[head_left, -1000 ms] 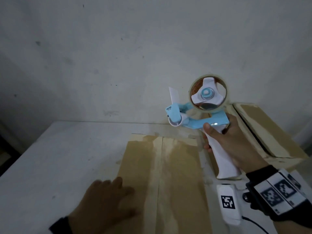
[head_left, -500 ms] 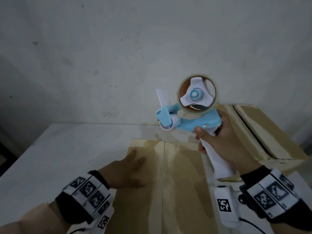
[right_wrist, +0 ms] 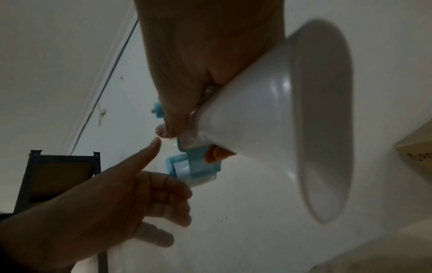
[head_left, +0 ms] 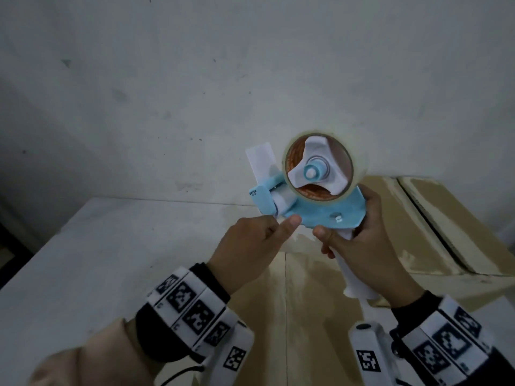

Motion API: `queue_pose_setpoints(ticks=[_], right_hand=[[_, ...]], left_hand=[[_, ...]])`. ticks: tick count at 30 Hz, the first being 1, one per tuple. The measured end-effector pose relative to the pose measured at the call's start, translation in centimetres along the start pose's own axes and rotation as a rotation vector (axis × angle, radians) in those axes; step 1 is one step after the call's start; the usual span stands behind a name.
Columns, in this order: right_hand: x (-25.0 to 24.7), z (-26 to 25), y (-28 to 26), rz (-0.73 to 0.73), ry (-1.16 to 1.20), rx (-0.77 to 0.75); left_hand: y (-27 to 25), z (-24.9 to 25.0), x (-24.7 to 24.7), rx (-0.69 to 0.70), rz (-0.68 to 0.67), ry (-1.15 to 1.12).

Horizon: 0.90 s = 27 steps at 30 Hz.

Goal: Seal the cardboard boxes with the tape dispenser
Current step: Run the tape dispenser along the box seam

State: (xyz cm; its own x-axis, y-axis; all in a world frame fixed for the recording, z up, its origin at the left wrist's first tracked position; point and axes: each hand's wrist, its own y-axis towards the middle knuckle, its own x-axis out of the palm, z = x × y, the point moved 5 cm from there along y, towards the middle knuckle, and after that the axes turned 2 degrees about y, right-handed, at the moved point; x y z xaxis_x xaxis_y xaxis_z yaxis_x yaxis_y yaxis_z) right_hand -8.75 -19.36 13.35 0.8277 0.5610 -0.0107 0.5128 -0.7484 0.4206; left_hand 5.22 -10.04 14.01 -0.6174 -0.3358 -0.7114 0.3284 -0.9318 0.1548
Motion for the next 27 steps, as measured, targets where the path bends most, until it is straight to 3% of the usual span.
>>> queue_pose_setpoints(ticks=[6,12,16,22,27], right_hand=[[0.3,0.7,-0.3,0.076,-0.047,-0.025],[0.5,0.8,-0.2,0.111,0.021,-0.005],[-0.4,0.1,0.6,0.117,0.105,0.038],[-0.5,0.0,0.5,0.033,0.1,0.111],[-0.3,0.6,0.0,-0.031,0.095,0.171]], left_hand=[[0.8,-1.2,0.9,-0.098,0.15,-0.191],[0.7,-1.8,0.8,-0.038,0.219,-0.333],[0.4,-3.7,0.2,0.106,0.234,-0.04],[0.2,-4.4,-1.0,0.449,0.238,0.394],[-0.9,-5.1,-2.1,0.657,0.187,0.515]])
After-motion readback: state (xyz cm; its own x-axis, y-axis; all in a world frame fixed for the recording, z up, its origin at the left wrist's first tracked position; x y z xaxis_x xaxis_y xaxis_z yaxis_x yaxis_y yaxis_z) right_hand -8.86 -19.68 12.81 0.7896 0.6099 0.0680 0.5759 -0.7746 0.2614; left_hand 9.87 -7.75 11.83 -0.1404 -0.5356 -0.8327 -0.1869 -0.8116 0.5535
